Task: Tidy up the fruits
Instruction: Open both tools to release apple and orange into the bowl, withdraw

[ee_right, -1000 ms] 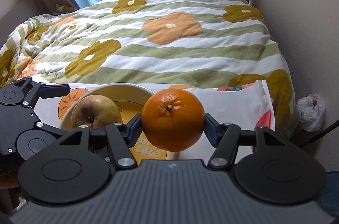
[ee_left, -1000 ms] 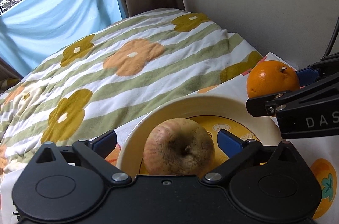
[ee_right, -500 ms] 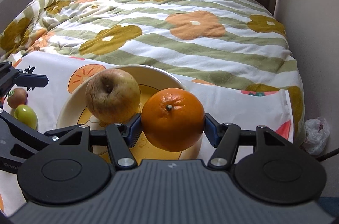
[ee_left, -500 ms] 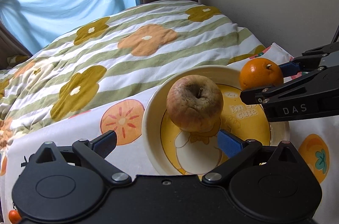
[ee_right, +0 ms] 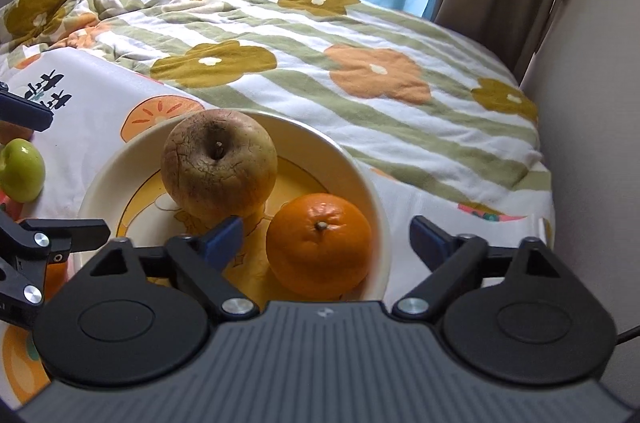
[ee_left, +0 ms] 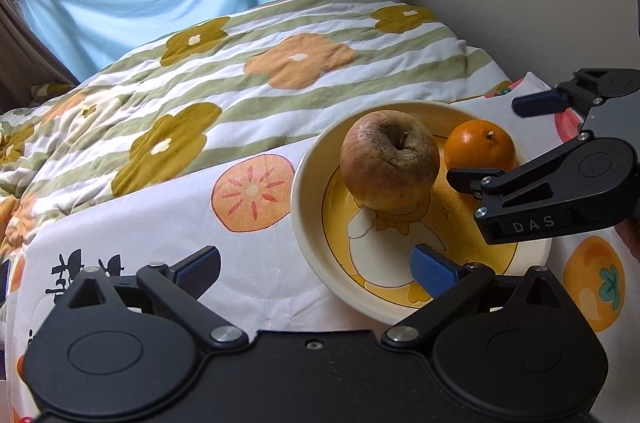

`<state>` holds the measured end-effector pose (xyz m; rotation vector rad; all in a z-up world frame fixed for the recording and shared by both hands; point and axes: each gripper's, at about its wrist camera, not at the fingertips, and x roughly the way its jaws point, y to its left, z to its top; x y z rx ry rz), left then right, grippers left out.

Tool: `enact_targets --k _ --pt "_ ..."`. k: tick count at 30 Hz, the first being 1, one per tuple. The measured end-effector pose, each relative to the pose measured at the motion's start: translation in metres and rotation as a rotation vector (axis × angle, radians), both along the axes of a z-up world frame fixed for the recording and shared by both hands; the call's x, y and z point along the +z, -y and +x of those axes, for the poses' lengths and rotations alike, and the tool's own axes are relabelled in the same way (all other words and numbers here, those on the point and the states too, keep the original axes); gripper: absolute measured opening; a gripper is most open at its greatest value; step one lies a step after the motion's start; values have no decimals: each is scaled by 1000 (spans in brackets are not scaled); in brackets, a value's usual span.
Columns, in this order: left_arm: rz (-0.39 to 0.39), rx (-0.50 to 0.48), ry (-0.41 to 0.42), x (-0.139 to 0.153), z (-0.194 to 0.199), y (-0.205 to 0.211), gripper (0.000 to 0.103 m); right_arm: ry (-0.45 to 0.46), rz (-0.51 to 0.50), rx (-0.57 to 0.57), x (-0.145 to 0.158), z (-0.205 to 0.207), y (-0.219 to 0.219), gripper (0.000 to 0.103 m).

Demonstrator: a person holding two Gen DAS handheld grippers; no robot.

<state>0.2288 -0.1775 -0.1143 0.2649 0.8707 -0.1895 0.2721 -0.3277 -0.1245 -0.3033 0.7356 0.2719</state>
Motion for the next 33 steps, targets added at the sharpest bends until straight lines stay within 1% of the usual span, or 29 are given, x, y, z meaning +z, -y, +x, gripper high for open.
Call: enact_targets --k 7,16,20,25,33 --pt "-15 20 22 10 -7 1 103 -17 60 -37 10 -7 12 103" --pt "-42 61 80 36 -31 3 103 -9 123 -76 42 -33 26 103" --pt "-50 106 125 53 -51 -1 103 -12 150 -87 58 -47 30 103" --pt "-39 171 185 72 -81 -9 103 -21 171 -85 75 -68 29 103" --pt "-35 275 245 90 -130 -38 103 -32 238 -75 97 -97 13 103"
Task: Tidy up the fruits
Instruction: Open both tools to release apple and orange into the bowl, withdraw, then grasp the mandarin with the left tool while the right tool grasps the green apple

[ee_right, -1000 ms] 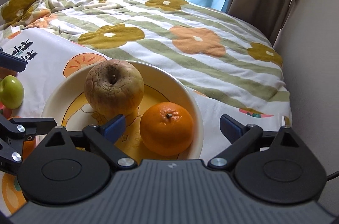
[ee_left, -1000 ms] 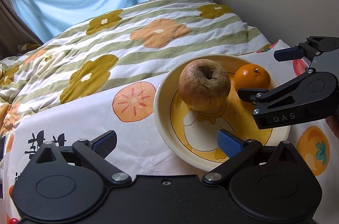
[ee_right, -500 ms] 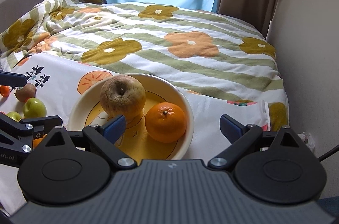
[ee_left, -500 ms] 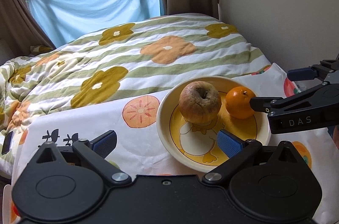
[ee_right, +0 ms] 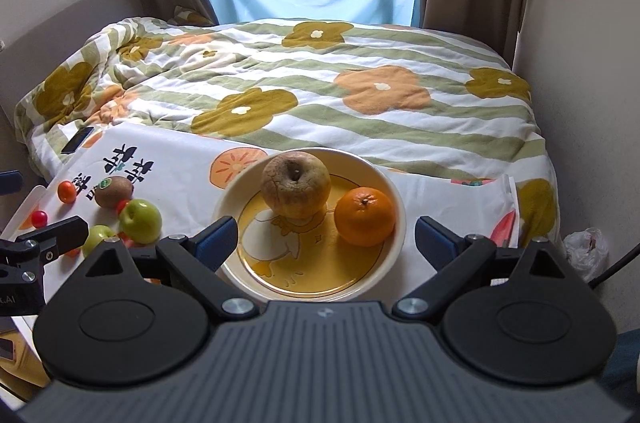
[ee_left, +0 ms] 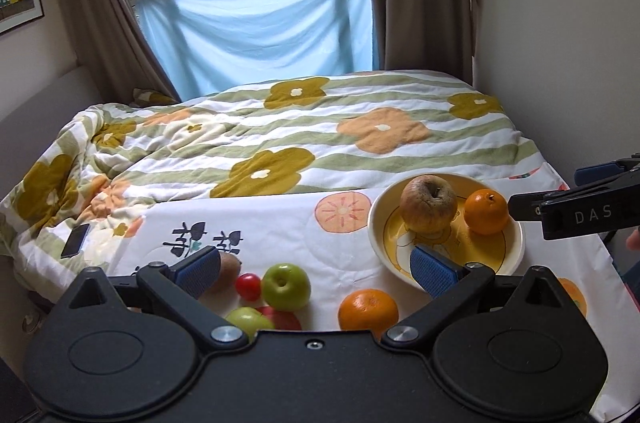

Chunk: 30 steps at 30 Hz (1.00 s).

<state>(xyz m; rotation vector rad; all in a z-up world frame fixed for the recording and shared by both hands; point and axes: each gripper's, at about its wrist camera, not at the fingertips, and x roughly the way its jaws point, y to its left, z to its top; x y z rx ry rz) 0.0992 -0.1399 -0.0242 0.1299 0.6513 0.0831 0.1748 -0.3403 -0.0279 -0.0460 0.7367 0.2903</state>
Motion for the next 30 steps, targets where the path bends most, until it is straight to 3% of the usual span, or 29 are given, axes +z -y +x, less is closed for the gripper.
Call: enact_targets --k 7,15,30 --pt "3 48 8 1 -31 -41 103 -18 37 34 5 -28 -39 103" --pt "21 29 -33 -22 -44 -100 102 -40 80 2 -13 -61 -93 103" --pt "31 -163 -144 -85 -19 -180 94 -104 154 -114 -70 -70 -193 103"
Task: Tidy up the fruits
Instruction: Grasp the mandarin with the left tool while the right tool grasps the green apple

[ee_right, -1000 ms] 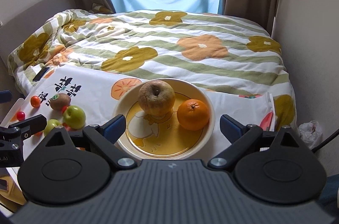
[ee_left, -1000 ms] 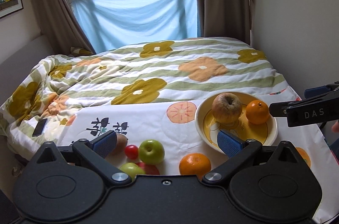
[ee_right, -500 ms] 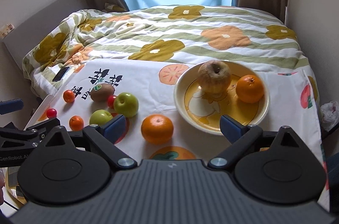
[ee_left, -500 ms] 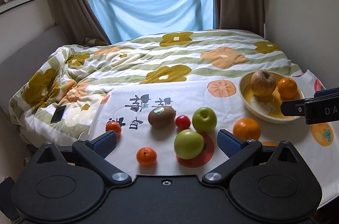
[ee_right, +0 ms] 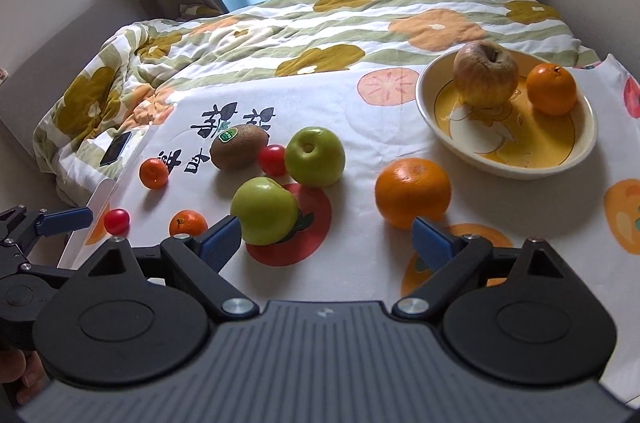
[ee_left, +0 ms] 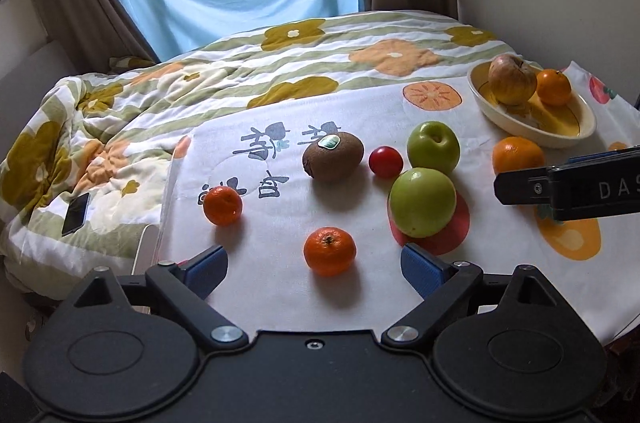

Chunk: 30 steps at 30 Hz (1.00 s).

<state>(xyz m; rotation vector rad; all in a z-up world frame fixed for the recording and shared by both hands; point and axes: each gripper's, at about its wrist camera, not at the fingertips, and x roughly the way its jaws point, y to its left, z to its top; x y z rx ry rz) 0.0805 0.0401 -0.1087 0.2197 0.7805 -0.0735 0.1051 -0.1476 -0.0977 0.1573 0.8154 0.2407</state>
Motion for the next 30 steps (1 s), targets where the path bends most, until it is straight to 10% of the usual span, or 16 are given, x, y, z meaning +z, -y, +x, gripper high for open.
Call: enact_targets --k 19,30 --pt "-26 -167 -107 -44 46 -9 45 -76 39 -98 -37 25 -41 101" --pt "-19 -157 -118 -44 44 -12 43 -95 59 -69 -40 34 -47 92"
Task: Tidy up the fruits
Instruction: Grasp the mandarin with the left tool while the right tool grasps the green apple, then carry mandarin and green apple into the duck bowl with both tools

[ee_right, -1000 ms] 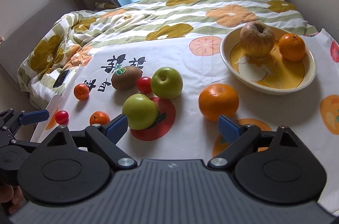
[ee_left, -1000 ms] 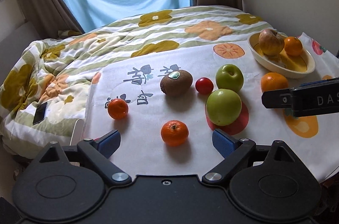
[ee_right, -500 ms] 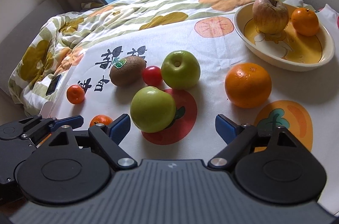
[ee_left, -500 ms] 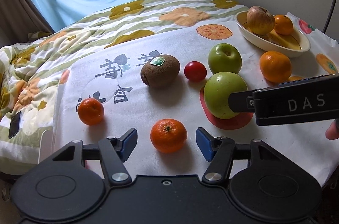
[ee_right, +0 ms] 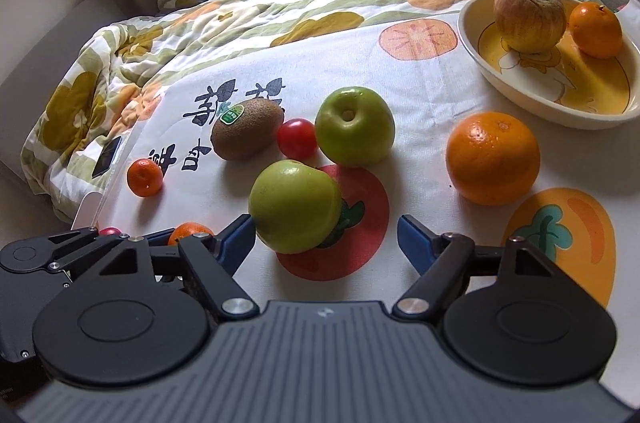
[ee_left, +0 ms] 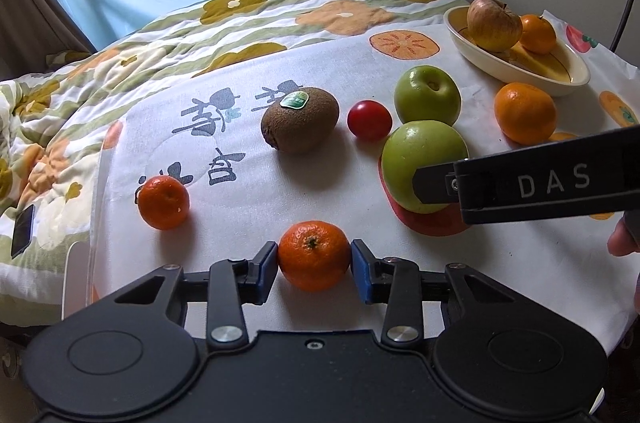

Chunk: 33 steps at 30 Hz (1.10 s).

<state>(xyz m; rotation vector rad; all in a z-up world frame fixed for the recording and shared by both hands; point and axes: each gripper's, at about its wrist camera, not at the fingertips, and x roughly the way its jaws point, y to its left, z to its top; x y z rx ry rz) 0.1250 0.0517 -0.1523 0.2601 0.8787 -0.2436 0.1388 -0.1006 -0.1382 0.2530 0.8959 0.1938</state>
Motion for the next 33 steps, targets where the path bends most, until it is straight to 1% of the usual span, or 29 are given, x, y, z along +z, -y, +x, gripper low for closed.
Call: enact_targets --k 4,12,14,18,23,28,33 --pt "5 17 -4 0 -2 -3 43 1 17 18 -1 6 -4 87" --pt "2 52 -10 1 -4 -10 43 2 24 42 -3 17 -11 82" --pt "0 60 -10 2 -4 -11 43 -2 33 55 -4 21 -11 72" --pt "-7 76 -4 7 -5 -12 43 2 13 76 -2 22 -15 72" --pt "-13 91 10 17 -8 -11 43 5 21 90 3 17 -13 72" --pt "-23 111 13 29 -12 -7 43 27 16 103 18 12 -9 72" --pt "-15 102 31 50 -19 5 43 52 16 100 37 5 5 72"
